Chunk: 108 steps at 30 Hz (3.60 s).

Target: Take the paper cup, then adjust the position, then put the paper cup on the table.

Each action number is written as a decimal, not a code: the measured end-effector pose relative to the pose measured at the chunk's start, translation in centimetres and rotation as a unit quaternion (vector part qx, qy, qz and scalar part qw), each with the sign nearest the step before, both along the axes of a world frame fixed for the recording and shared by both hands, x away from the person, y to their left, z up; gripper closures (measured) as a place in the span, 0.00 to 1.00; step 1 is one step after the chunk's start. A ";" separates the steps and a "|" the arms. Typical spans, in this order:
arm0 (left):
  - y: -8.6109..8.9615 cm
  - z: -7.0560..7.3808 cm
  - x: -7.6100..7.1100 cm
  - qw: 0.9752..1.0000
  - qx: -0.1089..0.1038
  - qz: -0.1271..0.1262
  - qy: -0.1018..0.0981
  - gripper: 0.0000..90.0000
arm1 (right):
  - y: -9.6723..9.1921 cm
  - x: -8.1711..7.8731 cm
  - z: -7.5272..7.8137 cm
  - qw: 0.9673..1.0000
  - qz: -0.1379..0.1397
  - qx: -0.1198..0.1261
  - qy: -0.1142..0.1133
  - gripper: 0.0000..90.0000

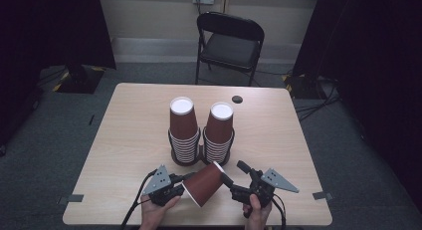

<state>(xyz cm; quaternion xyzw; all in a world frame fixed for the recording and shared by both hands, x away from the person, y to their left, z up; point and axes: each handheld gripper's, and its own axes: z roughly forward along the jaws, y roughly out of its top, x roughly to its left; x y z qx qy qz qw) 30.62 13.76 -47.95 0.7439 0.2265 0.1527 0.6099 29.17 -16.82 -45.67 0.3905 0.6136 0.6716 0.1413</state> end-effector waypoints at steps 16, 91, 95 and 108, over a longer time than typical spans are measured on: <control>1.7 1.5 1.2 0.999 0.020 0.019 0.032 0.95 | 0.6 -0.8 -1.2 0.995 -0.010 -0.069 -0.074 0.25; -1.2 4.8 4.0 0.961 0.231 -0.056 0.143 0.96 | 6.5 -1.4 -0.5 0.876 0.161 -0.400 -0.217 0.10; -1.3 4.8 4.1 0.963 0.216 -0.063 0.148 0.96 | 7.0 -1.3 -0.7 0.869 0.169 -0.405 -0.228 0.10; -2.3 5.2 3.8 0.965 0.208 -0.065 0.145 0.97 | 8.9 -1.4 -0.6 0.864 0.153 -0.420 -0.232 0.09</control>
